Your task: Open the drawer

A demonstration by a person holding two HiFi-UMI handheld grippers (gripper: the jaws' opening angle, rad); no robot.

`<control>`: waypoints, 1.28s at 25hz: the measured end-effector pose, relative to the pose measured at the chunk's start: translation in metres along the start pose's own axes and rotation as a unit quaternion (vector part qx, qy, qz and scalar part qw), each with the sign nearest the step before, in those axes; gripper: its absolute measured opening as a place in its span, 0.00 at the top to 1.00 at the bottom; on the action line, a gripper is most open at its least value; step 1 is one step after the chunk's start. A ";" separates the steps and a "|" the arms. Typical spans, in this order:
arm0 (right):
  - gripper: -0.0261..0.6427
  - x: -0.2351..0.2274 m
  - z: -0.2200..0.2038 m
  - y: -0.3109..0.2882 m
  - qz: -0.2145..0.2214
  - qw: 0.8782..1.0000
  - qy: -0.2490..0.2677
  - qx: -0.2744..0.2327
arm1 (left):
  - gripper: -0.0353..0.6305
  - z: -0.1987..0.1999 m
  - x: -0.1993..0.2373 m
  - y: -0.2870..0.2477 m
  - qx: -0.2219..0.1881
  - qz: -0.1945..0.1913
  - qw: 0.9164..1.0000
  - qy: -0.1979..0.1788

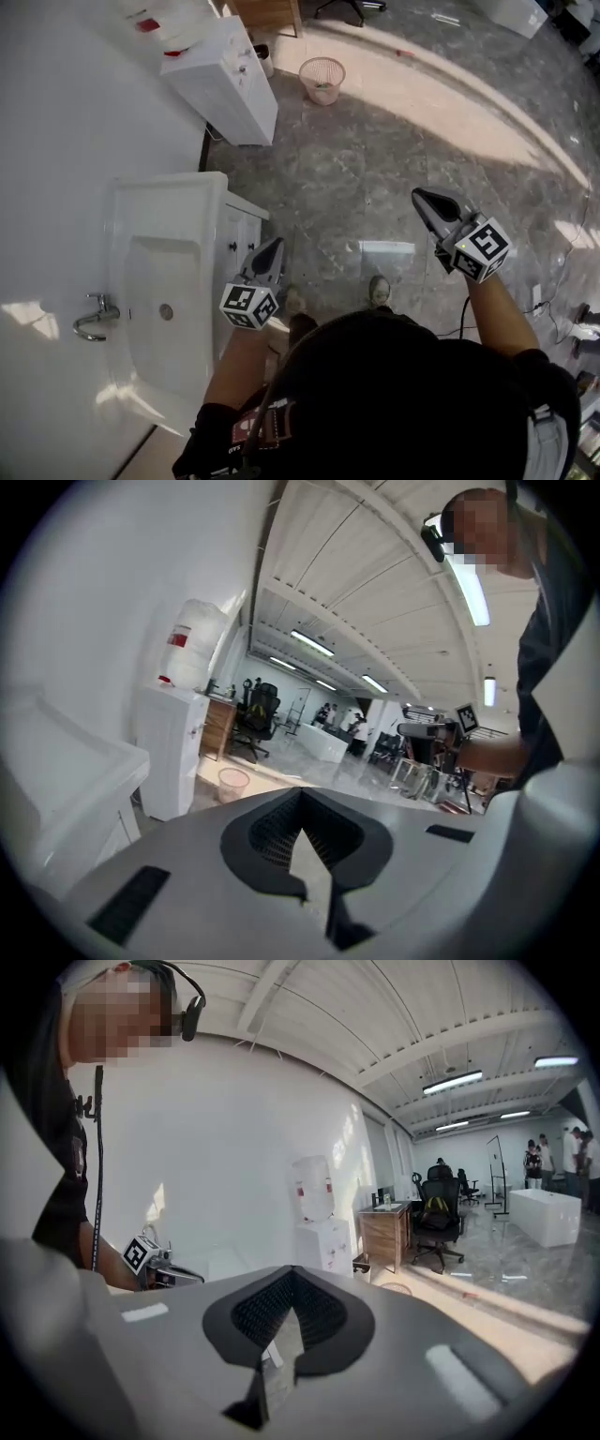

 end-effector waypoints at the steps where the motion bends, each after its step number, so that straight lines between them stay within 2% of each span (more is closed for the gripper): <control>1: 0.96 -0.009 -0.009 -0.002 0.009 1.000 -0.006 0.001 | 0.95 -0.008 0.002 -0.002 0.005 0.025 1.000 -0.007; 3: 0.96 -0.019 -0.026 -0.010 0.024 1.000 -0.014 -0.002 | 0.95 -0.025 0.007 -0.008 0.025 0.063 0.997 -0.029; 8: 0.96 -0.013 -0.076 -0.029 0.043 0.998 -0.039 -0.003 | 0.95 -0.077 0.037 -0.015 0.073 0.106 0.990 -0.062; 13: 0.96 0.007 -0.137 -0.038 0.049 0.997 -0.064 0.023 | 0.95 -0.130 0.089 -0.007 0.131 0.159 0.974 -0.095; 18: 0.96 0.012 -0.200 -0.041 0.046 0.994 -0.080 0.054 | 0.95 -0.176 0.149 0.006 0.179 0.233 0.949 -0.115; 23: 0.96 0.012 -0.239 -0.053 0.054 0.993 -0.090 0.063 | 0.94 -0.216 0.195 0.018 0.220 0.293 0.920 -0.136; 24: 0.96 0.014 -0.245 -0.055 0.056 0.992 -0.093 0.065 | 0.86 -0.225 0.202 0.020 0.231 0.300 0.915 -0.138; 32: 0.96 0.019 -0.298 -0.055 0.063 0.988 -0.112 0.085 | 0.56 -0.274 0.252 0.029 0.294 0.363 0.870 -0.158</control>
Point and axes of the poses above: the fingertips, and each gripper's own axes: y backward along the fingers, x to its left, z out of its top, the point moved 3 cm from there along y, backward along the fingers, and after that the axes turned 11 degrees about -x, right-handed, at the moved point
